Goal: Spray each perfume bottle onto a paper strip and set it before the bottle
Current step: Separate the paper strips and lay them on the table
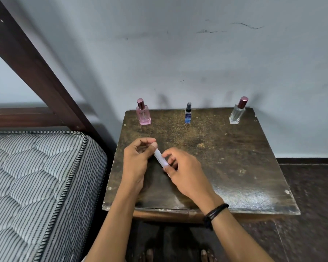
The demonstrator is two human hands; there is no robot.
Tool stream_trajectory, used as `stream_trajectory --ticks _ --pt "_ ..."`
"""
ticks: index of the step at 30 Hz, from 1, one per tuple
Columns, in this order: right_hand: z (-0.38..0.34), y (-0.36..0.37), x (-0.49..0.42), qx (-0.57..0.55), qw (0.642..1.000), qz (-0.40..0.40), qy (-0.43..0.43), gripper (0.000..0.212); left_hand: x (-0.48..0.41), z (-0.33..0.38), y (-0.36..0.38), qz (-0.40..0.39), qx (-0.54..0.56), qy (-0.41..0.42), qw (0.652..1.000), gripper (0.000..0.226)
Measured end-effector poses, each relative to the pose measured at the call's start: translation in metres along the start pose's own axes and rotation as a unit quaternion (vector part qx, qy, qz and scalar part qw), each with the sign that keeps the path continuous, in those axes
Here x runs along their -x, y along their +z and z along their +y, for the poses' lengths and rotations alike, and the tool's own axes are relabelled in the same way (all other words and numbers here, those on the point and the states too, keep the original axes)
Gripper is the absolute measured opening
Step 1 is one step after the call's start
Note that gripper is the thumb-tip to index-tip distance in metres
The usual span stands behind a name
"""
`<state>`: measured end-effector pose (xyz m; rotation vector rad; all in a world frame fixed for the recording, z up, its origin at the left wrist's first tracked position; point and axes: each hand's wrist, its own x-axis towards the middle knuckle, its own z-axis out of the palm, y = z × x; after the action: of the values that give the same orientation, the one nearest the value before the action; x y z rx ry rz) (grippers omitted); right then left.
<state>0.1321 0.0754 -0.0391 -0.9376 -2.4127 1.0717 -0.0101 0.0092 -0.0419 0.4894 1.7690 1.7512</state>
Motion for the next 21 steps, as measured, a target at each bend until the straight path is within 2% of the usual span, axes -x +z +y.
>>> stream_trajectory --ticks 3,6,10,15,21 --pt "-0.001 -0.003 -0.003 -0.095 0.994 0.015 0.054 0.026 0.002 0.002 0.000 -0.024 0.050 -0.025 0.998 0.022" --pt "0.003 -0.005 -0.008 -0.169 0.980 0.042 0.093 0.028 0.004 0.009 0.001 -0.091 0.101 -0.085 0.987 0.037" --pt "0.007 -0.006 -0.011 -0.271 0.953 0.060 0.124 0.024 0.007 0.014 -0.001 -0.152 0.102 -0.124 0.975 0.049" --pt "0.007 -0.007 -0.009 -0.335 0.930 0.044 0.145 0.016 0.007 0.014 -0.003 -0.149 0.067 -0.118 0.980 0.053" --pt "0.003 -0.006 -0.006 -0.337 0.929 0.032 0.148 0.008 0.006 0.016 -0.005 -0.145 0.049 -0.114 0.982 0.046"
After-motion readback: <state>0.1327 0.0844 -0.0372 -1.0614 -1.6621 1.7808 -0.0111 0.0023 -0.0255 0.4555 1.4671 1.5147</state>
